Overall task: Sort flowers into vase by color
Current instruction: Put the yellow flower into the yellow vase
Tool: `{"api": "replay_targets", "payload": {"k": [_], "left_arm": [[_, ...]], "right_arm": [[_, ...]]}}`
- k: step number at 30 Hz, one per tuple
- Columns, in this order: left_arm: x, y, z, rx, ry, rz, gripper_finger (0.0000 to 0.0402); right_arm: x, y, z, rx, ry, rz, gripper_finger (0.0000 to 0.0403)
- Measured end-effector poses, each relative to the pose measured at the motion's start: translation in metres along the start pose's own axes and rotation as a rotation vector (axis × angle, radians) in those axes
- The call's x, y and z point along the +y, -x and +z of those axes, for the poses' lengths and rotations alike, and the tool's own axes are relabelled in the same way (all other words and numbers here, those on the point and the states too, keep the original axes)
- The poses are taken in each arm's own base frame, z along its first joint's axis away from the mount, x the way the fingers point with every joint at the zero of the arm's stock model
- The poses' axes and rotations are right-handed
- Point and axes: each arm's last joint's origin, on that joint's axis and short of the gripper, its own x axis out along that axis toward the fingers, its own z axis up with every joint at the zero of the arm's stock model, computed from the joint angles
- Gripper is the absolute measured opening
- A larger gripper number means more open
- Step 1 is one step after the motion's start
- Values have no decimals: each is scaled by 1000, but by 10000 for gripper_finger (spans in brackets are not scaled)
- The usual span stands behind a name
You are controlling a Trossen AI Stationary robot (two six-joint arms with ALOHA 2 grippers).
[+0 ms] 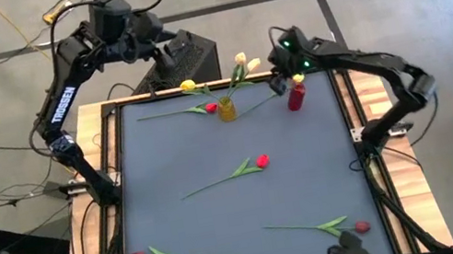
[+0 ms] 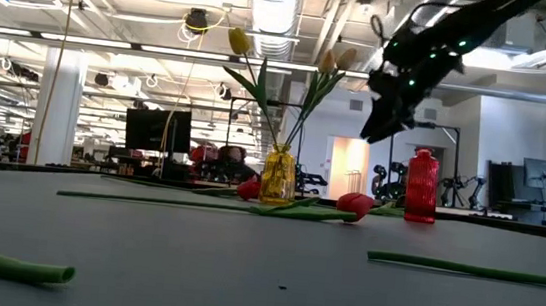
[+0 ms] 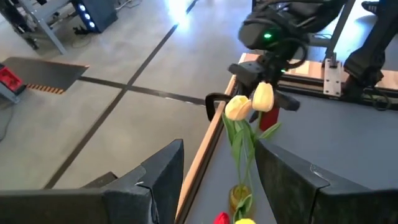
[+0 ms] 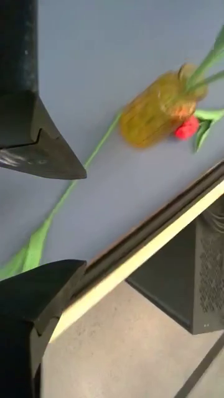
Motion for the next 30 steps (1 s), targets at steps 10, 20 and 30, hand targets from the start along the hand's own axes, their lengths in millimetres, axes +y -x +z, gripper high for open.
{"api": "replay_targets", "payload": {"k": [10,20,30], "left_arm": [[-3,0,-5,55,48,-17,187],[-8,-1,-5,65,56,-31,187],[-8,-1,-6,76,60,-30,187]], "right_arm": [[-18,-43,0,149,171,96,249],[-18,-87,-16,258,281,163,249],[-19,-103,-30,346,463,173,249]]}}
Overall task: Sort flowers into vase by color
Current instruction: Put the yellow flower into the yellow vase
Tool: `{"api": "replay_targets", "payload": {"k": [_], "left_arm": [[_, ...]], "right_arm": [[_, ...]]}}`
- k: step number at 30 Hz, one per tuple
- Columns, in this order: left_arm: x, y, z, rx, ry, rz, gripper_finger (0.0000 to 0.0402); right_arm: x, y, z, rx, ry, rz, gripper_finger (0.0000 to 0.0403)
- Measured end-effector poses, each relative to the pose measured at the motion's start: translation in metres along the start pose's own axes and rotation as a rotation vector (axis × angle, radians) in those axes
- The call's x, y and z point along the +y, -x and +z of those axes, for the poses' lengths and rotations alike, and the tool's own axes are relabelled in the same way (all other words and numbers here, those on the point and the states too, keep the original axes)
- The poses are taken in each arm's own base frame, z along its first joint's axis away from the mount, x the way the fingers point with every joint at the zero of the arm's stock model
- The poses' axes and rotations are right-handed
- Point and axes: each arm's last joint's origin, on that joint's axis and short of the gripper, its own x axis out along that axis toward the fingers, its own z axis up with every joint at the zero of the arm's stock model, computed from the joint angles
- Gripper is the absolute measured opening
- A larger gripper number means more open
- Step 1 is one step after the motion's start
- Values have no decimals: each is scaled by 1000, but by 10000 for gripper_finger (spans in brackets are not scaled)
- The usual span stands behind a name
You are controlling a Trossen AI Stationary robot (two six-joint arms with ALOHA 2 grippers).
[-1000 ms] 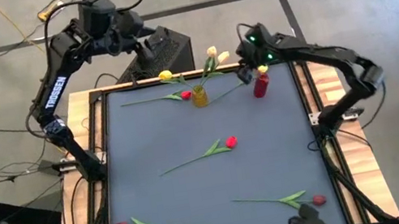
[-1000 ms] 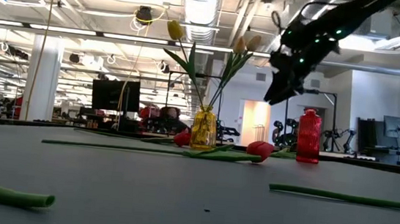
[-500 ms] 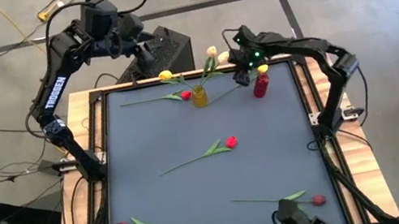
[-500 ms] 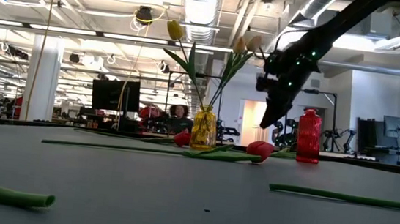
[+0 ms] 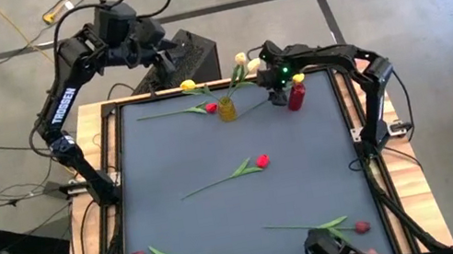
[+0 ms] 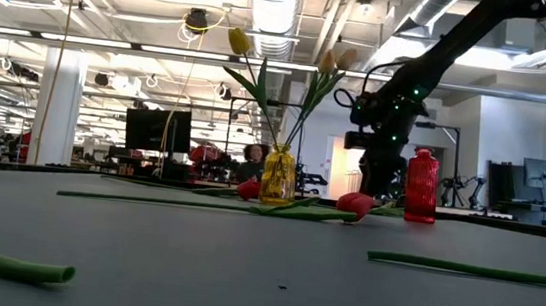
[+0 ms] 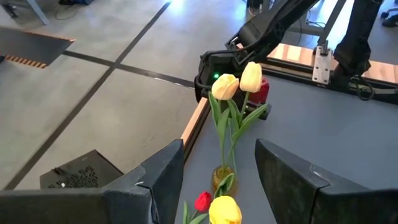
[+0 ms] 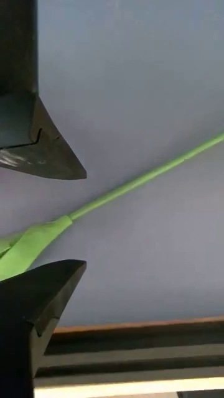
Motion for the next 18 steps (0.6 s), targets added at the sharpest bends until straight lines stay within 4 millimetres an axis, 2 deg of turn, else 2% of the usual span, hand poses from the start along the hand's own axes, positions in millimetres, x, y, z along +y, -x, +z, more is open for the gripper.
{"api": "replay_targets", "payload": {"k": [7,11,14,18], "left_arm": [[0,0,0,1,1,8,187],[0,0,0,1,1,8,187],[0,0,0,1,1,7,187],[0,0,-1,10,2,6,187]], "right_arm": [[0,-18,-6,79,69,12,249],[0,-22,-7,131,80,-15,238],[1,-21,-8,142,83,-6,208],[2,-20,-12,173,75,19,145]]}}
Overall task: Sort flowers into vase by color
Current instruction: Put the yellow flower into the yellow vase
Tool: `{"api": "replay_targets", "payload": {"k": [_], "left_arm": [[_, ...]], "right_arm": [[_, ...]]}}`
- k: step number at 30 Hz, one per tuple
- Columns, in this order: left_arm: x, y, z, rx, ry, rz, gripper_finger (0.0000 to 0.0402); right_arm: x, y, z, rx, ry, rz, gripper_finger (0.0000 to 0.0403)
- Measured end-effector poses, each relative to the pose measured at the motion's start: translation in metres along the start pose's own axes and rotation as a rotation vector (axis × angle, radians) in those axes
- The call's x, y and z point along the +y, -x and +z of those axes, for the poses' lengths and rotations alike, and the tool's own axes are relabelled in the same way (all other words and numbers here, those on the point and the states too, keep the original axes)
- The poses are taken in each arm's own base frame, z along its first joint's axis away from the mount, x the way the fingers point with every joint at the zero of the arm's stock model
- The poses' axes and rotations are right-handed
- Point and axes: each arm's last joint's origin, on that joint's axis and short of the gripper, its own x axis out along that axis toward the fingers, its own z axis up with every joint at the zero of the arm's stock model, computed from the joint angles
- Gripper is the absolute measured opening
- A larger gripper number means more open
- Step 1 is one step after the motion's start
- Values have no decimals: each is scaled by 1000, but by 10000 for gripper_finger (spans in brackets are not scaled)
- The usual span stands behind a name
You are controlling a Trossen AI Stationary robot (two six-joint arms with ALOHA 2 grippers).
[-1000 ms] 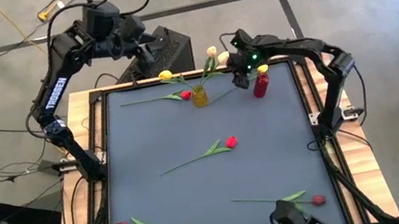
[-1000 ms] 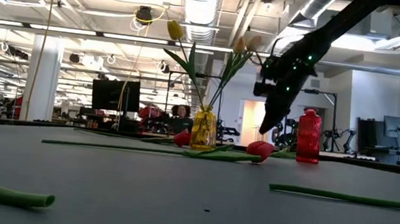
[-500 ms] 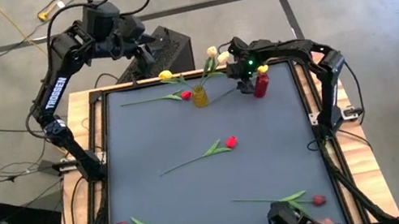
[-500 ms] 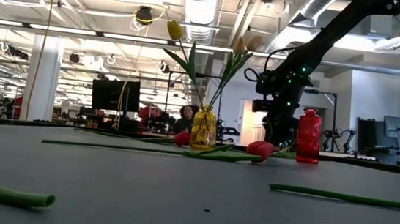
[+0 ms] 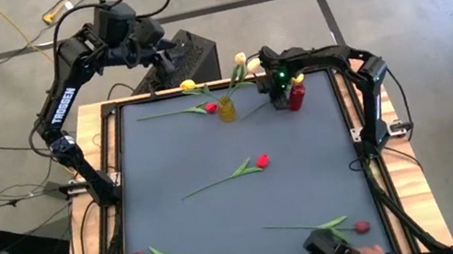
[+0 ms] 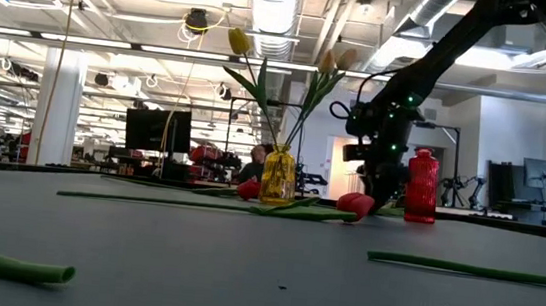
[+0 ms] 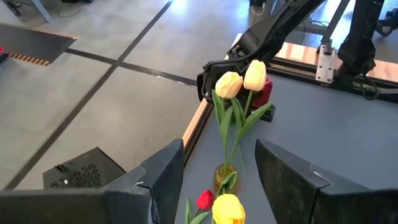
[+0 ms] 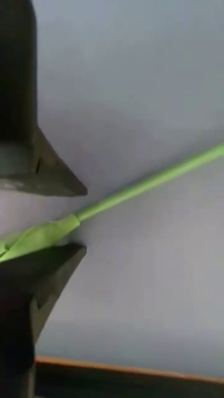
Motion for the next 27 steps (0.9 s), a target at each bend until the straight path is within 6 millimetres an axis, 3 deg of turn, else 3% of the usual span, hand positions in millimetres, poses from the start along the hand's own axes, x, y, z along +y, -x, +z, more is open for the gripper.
{"api": "replay_targets", "payload": {"k": [5,9,17,22,27], "left_arm": [[0,0,-1,10,1,-2,187],[0,0,-1,9,0,-2,187],[0,0,-1,8,0,-3,187],[0,0,-1,7,-2,-3,187],[0,0,-1,6,-8,-3,187]], "right_arm": [[1,0,-4,24,-8,26,61],[2,2,-4,29,-7,20,15],[-2,15,-8,125,-11,-121,27],[-5,33,-11,193,-21,-246,18],[-6,55,-11,153,-36,-313,21]]}}
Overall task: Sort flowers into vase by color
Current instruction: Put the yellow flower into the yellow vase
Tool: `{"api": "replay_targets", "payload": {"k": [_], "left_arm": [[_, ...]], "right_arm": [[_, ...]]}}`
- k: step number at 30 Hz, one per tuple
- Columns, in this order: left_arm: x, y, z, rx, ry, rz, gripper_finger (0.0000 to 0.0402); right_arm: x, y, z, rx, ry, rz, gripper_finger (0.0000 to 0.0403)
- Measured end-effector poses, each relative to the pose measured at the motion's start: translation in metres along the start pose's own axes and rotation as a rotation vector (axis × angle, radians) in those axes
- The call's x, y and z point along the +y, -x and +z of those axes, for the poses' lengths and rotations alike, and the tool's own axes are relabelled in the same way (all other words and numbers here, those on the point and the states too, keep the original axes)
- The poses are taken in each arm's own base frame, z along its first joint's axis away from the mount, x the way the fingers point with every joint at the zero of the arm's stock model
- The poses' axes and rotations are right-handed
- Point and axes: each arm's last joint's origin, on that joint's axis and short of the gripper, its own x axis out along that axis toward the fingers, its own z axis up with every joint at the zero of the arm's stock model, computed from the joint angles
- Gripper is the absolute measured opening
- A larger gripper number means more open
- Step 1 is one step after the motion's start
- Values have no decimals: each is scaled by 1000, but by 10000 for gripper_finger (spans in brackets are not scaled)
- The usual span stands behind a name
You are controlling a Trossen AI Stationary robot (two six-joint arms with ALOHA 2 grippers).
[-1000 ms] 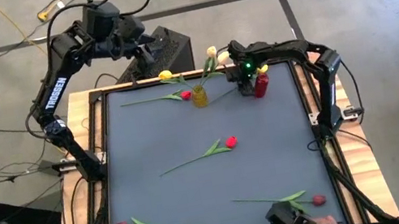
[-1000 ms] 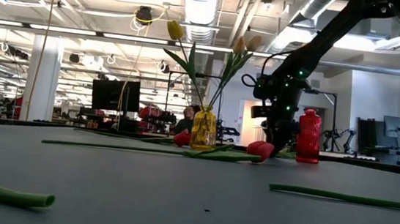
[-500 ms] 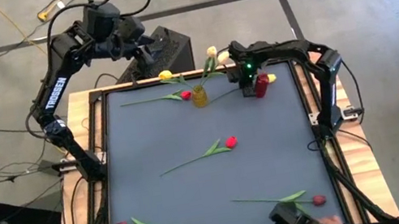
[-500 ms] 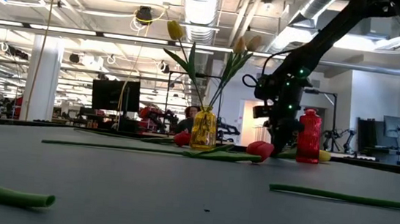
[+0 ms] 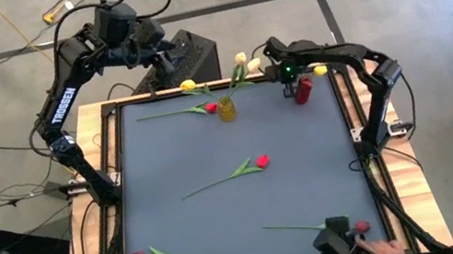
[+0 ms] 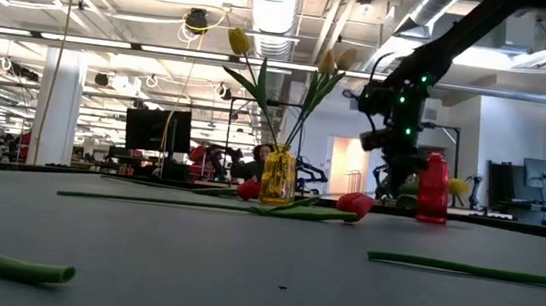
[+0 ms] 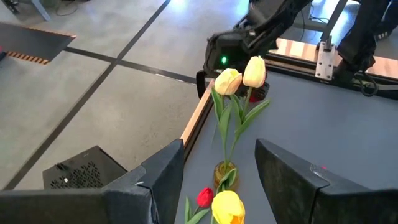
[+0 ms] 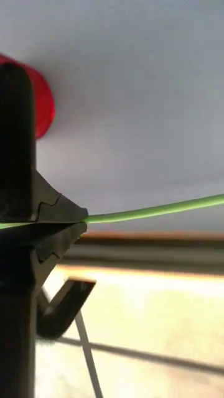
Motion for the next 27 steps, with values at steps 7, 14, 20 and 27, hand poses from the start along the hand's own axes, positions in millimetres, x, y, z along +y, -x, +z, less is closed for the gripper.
{"api": "replay_targets", "payload": {"k": [7,14,20,27], "left_arm": [[-1,0,0,-4,-17,-20,187],[-1,0,0,-4,-18,-21,187],[-1,0,-1,7,-15,-25,187],[-2,0,-5,51,2,-36,187]], "right_arm": [[-11,32,-1,-79,-45,-141,19],[-25,71,-8,-60,-138,-414,19],[-36,112,-16,-72,-260,-673,19],[-37,177,-10,-298,-271,-955,19]]}}
